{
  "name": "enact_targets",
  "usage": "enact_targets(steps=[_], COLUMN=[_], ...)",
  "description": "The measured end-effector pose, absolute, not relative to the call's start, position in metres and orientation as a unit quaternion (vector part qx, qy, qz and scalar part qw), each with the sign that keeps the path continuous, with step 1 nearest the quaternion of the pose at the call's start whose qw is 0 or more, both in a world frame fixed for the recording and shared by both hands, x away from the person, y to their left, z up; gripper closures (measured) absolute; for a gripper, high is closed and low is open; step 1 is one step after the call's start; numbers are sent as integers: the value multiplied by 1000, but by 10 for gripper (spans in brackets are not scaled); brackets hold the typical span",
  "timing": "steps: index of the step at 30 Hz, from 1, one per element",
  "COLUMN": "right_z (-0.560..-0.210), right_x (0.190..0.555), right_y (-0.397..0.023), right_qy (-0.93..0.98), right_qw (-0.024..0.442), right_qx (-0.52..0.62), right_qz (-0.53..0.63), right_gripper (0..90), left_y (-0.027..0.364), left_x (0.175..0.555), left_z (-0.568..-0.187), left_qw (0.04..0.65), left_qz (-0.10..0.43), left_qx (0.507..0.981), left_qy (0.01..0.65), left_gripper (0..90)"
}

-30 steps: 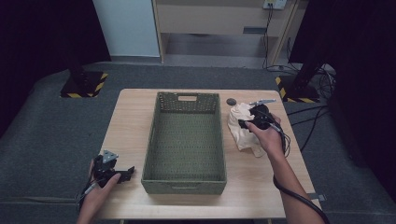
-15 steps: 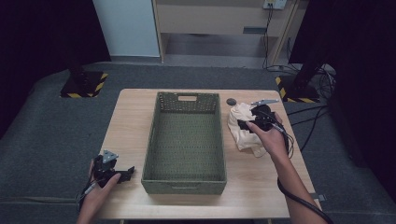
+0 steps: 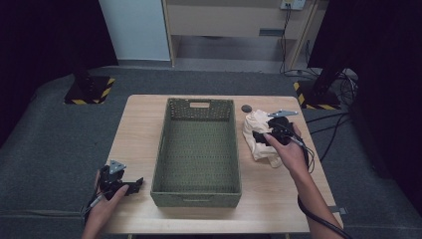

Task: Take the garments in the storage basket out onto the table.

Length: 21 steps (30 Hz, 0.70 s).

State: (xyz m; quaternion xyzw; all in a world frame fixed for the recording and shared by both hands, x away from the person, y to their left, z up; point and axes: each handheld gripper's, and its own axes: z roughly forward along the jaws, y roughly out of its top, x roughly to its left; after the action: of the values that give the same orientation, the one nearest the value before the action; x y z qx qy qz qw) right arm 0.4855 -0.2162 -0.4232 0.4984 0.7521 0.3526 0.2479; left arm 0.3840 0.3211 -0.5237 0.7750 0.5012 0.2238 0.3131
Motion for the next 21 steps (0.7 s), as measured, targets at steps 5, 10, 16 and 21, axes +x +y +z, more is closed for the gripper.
enact_targets(steps=[5, 10, 16, 21], right_z=[-424, -428, -434, -440], right_x=[473, 460, 445, 432], right_y=[-218, -218, -219, -219], right_qy=[754, 757, 760, 762], right_qw=[252, 250, 247, 244], right_qx=[493, 488, 484, 481], right_qz=[354, 356, 357, 358], right_gripper=[50, 50, 50, 50], left_y=[321, 321, 321, 321], left_x=[384, 384, 384, 384], left_z=[-524, -524, -524, -524], left_qw=[313, 313, 313, 313], left_qz=[224, 224, 224, 224], left_qx=[775, 775, 775, 775], left_qy=[501, 501, 501, 501], left_gripper=[0, 0, 0, 0])
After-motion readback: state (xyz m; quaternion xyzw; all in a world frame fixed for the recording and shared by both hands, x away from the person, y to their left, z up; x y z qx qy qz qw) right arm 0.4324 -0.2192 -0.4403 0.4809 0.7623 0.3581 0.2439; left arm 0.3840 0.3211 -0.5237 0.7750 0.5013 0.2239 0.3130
